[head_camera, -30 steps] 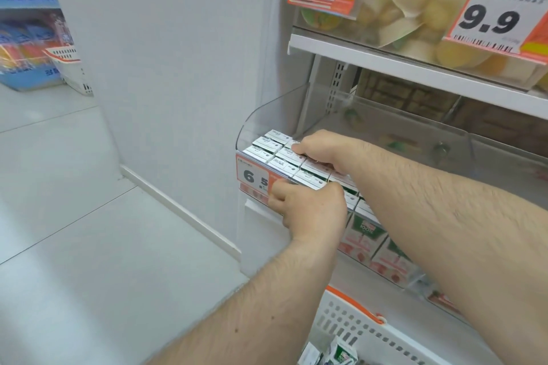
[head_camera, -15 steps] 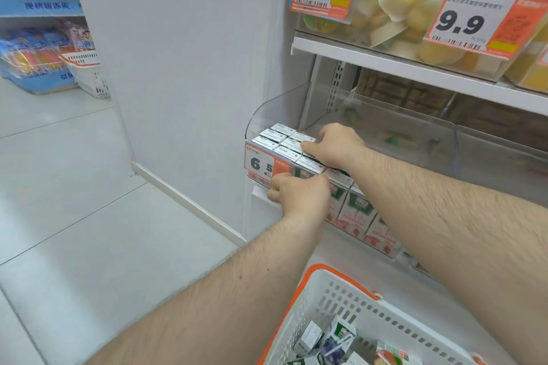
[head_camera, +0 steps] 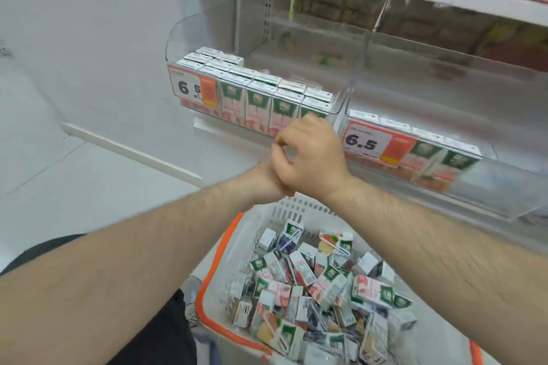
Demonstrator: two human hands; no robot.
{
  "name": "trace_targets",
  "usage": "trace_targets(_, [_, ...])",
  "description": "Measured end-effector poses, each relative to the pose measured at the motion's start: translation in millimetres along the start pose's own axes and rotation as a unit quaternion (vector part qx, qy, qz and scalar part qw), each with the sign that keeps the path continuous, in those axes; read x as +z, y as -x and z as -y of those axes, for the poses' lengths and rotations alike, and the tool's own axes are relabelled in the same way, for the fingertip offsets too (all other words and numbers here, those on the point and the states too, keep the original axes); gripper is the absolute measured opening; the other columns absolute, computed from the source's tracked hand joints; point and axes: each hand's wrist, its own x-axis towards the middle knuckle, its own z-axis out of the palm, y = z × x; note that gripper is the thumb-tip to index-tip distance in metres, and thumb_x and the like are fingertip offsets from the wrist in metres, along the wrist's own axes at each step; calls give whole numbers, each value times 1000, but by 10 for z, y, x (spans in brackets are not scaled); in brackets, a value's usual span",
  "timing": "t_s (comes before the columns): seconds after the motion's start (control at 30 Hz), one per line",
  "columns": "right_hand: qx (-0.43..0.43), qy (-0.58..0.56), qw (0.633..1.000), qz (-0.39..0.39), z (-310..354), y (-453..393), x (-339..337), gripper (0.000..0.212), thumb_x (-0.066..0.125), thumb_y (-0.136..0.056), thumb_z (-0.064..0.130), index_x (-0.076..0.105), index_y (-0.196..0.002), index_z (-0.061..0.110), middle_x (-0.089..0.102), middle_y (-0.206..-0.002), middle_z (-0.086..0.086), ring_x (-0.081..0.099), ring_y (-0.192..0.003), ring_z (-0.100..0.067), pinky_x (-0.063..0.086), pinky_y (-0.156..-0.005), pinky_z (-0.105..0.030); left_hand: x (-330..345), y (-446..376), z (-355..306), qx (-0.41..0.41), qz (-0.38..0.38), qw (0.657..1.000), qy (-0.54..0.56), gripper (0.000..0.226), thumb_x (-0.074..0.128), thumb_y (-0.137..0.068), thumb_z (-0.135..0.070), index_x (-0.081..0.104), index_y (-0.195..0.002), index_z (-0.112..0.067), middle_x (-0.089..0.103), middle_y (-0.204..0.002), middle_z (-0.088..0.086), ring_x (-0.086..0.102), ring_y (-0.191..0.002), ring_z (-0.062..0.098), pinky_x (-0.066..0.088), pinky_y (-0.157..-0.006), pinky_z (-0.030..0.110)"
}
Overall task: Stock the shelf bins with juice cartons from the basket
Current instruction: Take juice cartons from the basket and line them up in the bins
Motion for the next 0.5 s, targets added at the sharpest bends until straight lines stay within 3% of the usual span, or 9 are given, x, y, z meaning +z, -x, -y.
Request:
trace_targets(0.1, [68,-21,997,29,-44,492,-21,19,55,-75,17,61,-60,7,60,-62,-5,55,-63,-28,44,-61,-33,321,-92,275,-46,66,992,-97,36,56,-73,-12,62,-105,3,65,-104,13,58,-94,28,44,-76,31])
trace_targets(0.2, [210,-39,973,87,-154,942,-57,21,54,-79,20,61,-62,10,59,-63,-1,53,-63,-23,41,-59,-29,593,-112,581,-159,146,956,-201,38,60,-82,-21,58,-117,-6,63,-114,12,59,-105,28,47,-81,32])
trace_targets(0.23, [286,-49,950,115,-192,1092,-85,20,55,-81,19,61,-63,12,59,-64,2,52,-64,-19,39,-59,-28,676,-98,670,-179,172,944,-215,32,59,-87,-20,59,-115,-6,63,-110,11,60,-102,27,47,-79,32])
trace_targets(0.3, [432,-77,884,159,-279,1417,-136,20,58,-85,16,61,-65,17,59,-67,8,53,-65,-11,38,-57,-24,849,-57,816,-198,202,935,-216,9,54,-90,-13,59,-88,-6,57,-83,7,55,-74,22,41,-62,28])
trace_targets(0.37, [522,-80,827,195,-356,1769,-178,19,57,-87,16,65,-70,16,63,-68,8,57,-64,-13,41,-55,-23,1066,-51,1039,-221,228,919,-234,24,49,-88,-9,40,-66,-12,38,-65,4,37,-55,17,28,-51,26])
trace_targets(0.43, [546,-63,791,269,-407,2114,-171,21,57,-88,15,65,-69,12,63,-66,4,58,-65,-17,44,-58,-25,1235,-12,1225,-234,259,897,-271,24,49,-89,-13,41,-67,-12,43,-68,6,43,-59,18,34,-53,28])
trace_targets(0.5, [545,-68,742,385,-423,2408,-130,25,58,-88,16,60,-64,10,60,-63,0,56,-65,-17,47,-64,-26,1377,35,1390,-233,278,875,-322,15,48,-92,-18,57,-90,-7,59,-91,10,58,-81,24,46,-68,33])
